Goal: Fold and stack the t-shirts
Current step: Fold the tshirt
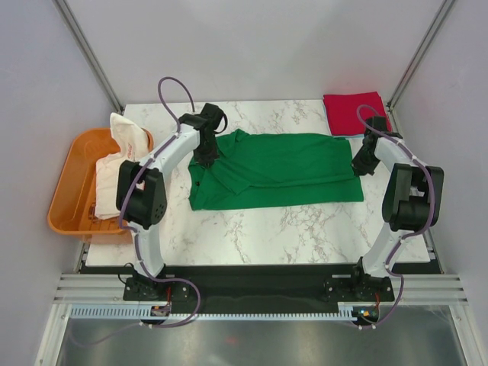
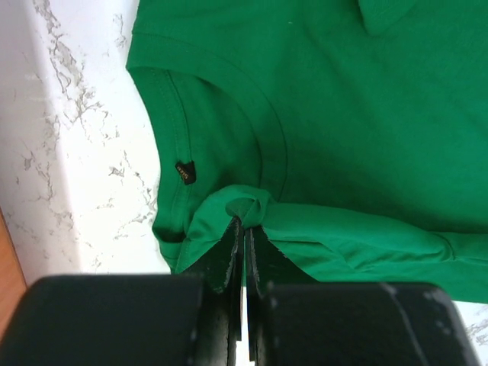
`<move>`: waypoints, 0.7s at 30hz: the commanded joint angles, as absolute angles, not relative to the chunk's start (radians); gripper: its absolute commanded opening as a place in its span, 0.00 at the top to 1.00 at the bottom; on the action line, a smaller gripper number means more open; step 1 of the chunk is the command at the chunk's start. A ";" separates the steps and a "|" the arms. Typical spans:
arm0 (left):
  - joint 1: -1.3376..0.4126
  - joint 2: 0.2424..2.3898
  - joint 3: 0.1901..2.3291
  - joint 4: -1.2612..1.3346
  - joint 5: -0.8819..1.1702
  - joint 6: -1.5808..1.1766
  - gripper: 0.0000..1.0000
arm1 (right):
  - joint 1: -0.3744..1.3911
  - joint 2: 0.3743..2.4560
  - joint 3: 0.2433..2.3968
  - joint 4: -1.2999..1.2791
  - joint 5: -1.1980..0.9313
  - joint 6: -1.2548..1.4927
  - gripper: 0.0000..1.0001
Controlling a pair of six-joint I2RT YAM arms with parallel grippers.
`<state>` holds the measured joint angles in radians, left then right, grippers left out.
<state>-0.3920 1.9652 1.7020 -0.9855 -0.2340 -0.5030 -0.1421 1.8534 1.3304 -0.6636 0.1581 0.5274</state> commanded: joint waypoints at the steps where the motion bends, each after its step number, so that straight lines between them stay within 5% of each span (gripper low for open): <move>1: -0.383 1.991 1.753 -0.974 -0.242 -0.457 0.98 | -0.149 1.873 1.365 -0.638 0.190 0.535 1.00; 21: -0.382 2.060 1.819 -0.974 -0.285 -0.440 0.98 | -0.155 1.870 1.387 -0.643 0.198 0.545 1.00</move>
<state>-0.3878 2.0235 1.7786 -0.9840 -0.2600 -0.4797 -0.1490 1.8671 1.3418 -0.6590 0.1635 0.5350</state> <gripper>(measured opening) 0.030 0.010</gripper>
